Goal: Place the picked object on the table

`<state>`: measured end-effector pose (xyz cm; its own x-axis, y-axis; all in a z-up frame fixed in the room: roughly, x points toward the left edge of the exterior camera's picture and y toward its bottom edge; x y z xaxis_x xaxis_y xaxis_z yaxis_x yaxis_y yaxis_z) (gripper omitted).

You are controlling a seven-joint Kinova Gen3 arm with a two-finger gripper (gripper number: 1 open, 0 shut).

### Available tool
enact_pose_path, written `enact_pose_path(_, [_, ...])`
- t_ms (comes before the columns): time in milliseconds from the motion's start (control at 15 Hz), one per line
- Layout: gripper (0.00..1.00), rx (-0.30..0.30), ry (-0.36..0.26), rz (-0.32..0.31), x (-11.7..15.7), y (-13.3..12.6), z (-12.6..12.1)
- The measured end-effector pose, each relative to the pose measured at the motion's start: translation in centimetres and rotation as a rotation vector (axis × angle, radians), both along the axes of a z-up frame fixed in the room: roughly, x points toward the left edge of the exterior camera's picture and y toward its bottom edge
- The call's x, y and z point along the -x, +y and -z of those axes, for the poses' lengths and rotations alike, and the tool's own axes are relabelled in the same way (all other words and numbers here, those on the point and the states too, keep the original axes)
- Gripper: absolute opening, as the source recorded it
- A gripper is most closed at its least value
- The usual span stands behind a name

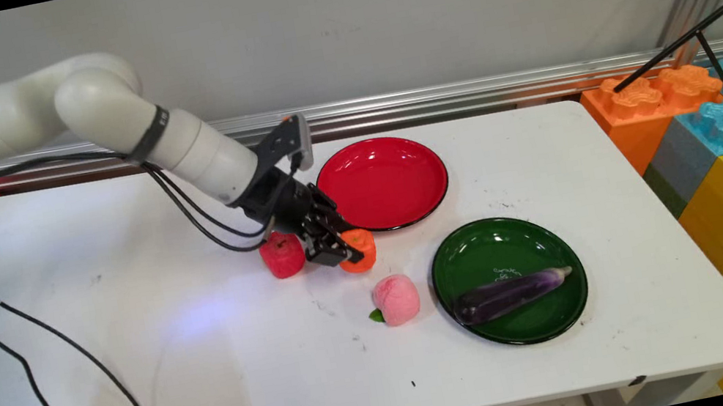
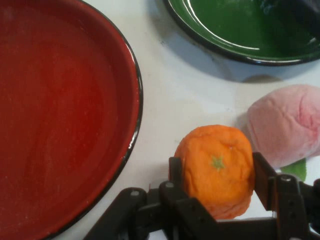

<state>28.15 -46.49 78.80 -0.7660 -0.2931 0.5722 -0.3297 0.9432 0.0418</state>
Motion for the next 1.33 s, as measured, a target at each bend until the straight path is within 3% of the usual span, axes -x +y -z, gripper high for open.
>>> enact_pose_path(533, [0.00,0.005,0.010,0.016,0.4,-0.7,3.0])
enact_pose_path(1333, [0.00,-0.001,0.031,0.009,0.0,-0.7,4.4])
